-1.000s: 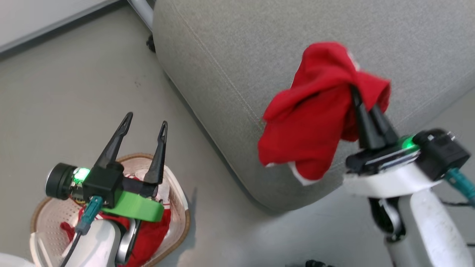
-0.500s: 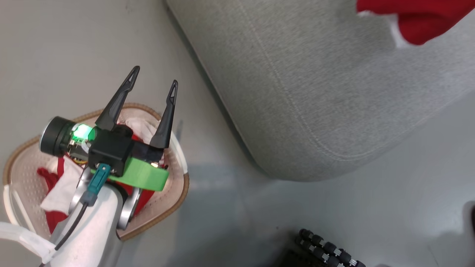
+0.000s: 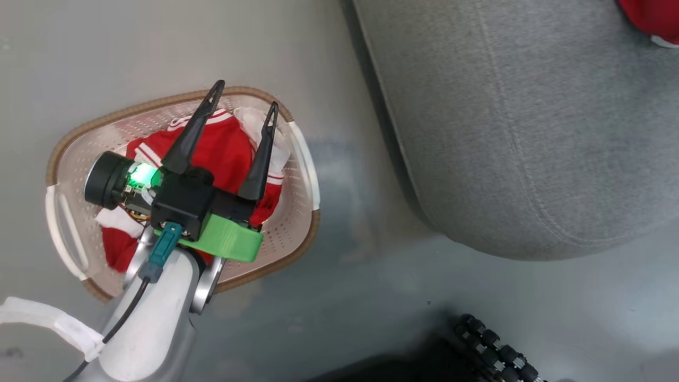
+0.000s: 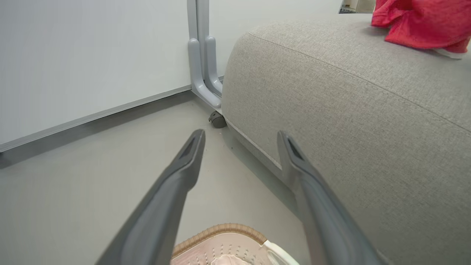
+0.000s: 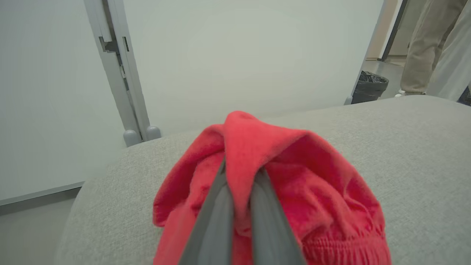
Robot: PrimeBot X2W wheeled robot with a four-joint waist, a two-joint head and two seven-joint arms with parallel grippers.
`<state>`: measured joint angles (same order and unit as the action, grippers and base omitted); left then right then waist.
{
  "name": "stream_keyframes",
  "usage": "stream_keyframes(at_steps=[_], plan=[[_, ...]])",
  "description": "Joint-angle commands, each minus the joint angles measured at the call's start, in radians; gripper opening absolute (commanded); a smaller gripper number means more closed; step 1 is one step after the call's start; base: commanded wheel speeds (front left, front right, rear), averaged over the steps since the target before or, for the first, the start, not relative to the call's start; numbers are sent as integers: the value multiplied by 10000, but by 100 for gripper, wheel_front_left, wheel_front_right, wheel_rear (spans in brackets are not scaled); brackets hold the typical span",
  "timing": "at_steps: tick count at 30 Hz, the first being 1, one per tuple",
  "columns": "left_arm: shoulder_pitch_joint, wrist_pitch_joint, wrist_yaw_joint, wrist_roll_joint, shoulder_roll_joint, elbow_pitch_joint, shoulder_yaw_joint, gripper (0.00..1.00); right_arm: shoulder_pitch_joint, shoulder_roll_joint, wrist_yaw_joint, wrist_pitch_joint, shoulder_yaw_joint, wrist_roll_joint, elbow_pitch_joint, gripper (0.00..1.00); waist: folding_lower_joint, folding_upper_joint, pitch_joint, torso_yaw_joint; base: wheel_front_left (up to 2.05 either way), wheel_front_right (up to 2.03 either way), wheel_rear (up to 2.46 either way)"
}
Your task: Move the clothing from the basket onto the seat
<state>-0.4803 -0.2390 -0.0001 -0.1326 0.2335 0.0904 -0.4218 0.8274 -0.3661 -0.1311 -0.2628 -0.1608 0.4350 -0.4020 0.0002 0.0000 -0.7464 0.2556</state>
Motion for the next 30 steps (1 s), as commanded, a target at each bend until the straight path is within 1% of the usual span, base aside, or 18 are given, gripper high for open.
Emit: stream_keyframes(at_steps=[1, 2, 3, 4, 5, 6, 7, 9, 12, 14, 18, 21, 25, 30], plan=[[-175, -100, 47, -92, -51, 73, 23, 100, -214, 88, 6, -29, -117, 150, -254, 0, -2, 0, -169, -470, 0, 0, 0], [-164, -128, 62, -123, -116, 162, 23, 100, -264, 89, 6, -31, -203, 161, -343, 9, -2, 0, -75, -526, 0, 0, 0], [-153, -174, 75, -141, -161, 216, 24, 100, -304, 136, 6, -31, -245, 166, -387, 33, -2, 0, 8, -561, 0, 0, 0], [-124, -195, 103, -196, -223, 267, 53, 100, -448, 221, 5, -29, -280, 121, -409, 47, -2, 0, 139, -603, 0, 0, 0], [-97, -210, 96, -250, -259, 294, 77, 100, -575, 290, 5, -31, -330, 94, -396, 82, -2, 0, 235, -628, 0, 0, 0], [-49, -242, 69, -277, -317, 356, 102, 100, -738, 317, 6, -31, -490, 69, -375, 100, -2, 0, 395, -671, 0, 0, 0], [-17, -260, 20, -301, -367, 370, 118, 100, -894, 371, 6, -31, -570, 16, -348, 100, -2, 0, 512, -701, 0, 0, 0], [87, -273, -102, -596, -644, 197, 263, 100, -1270, 601, 5, -29, -806, -182, -159, 100, -2, 0, 823, -779, 0, 0, 0], [514, -260, -274, -873, -859, 26, 663, 100, -2094, 852, 6, -29, -720, -547, 314, 100, -2, 0, 1417, -929, 0, 0, 0], [762, -262, -309, -882, -1014, -17, 1008, 100, -2657, 974, 6, -31, -531, -859, 682, 100, -2, 0, 1816, -1051, 0, 0, 0], [1440, -265, -295, -775, -1254, 104, 1647, 100, -3731, 1304, 6, -29, 213, -1152, 1328, 100, -2, 0, 2666, -1280, 0, 0, 0], [2015, -255, -284, -872, -1460, 170, 2242, 100, -4391, 1413, 6, -29, 996, -1371, 1726, 100, -2, 0, 3311, -1426, 0, 0, 0], [2858, -254, -391, -795, -1704, 258, 2983, 100, -5124, 1502, 6, -29, 1955, -1566, 2094, 100, -2, 0, 4191, -1616, 0, 0, 0], [3822, -256, -480, -902, -1813, 76, 3700, 100, -5783, 1632, 6, -31, 2597, -1754, 2306, 100, -2, 0, 5222, -1741, 0, 0, 0]])
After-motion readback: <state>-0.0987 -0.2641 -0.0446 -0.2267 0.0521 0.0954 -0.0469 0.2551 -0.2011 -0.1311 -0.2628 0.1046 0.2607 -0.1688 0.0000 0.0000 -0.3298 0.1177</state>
